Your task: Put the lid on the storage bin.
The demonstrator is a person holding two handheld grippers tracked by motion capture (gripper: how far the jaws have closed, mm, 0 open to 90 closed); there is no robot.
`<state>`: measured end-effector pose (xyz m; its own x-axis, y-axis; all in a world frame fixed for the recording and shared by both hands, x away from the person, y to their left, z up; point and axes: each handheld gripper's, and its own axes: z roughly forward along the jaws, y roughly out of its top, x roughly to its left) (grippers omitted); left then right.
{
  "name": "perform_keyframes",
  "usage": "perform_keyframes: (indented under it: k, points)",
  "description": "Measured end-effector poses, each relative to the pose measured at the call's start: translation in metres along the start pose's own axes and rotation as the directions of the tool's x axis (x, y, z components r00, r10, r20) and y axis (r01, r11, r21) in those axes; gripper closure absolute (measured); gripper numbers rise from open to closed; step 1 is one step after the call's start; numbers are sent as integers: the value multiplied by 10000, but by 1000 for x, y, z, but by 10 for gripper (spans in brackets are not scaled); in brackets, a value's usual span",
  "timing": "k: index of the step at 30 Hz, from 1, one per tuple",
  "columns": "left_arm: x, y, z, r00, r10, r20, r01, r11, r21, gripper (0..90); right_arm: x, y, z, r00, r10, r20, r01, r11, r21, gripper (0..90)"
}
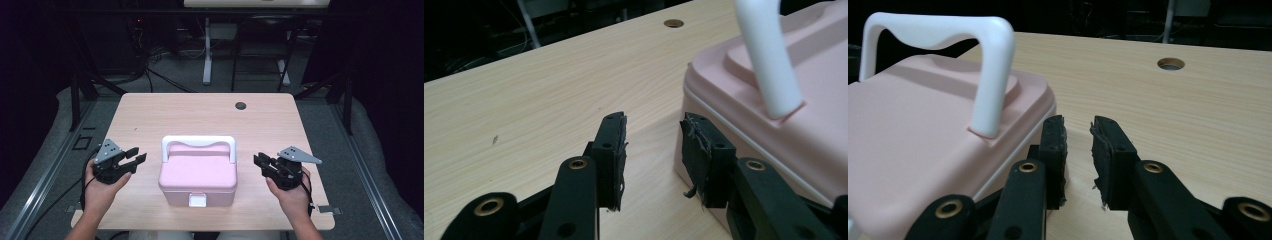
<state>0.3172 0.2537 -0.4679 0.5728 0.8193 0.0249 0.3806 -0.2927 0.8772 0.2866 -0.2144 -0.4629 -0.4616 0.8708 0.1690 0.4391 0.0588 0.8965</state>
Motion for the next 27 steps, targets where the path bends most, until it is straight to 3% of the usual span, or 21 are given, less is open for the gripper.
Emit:
perform_keyframes:
  k: [8,22,27]
  points:
    - [11,-13,7,9995,-314,-93,315,9994,166,525,-18,-12,3,9977,122,663,-117,9999,-85,672]
    - [27,-46,15,9949,-969,-286,980,9943,425,477,-32,-39,20,9934,30,1147,-66,9995,313,525]
    - [27,-51,19,9960,-825,-350,844,9948,570,448,-32,-44,24,9935,-80,1137,44,9995,324,504]
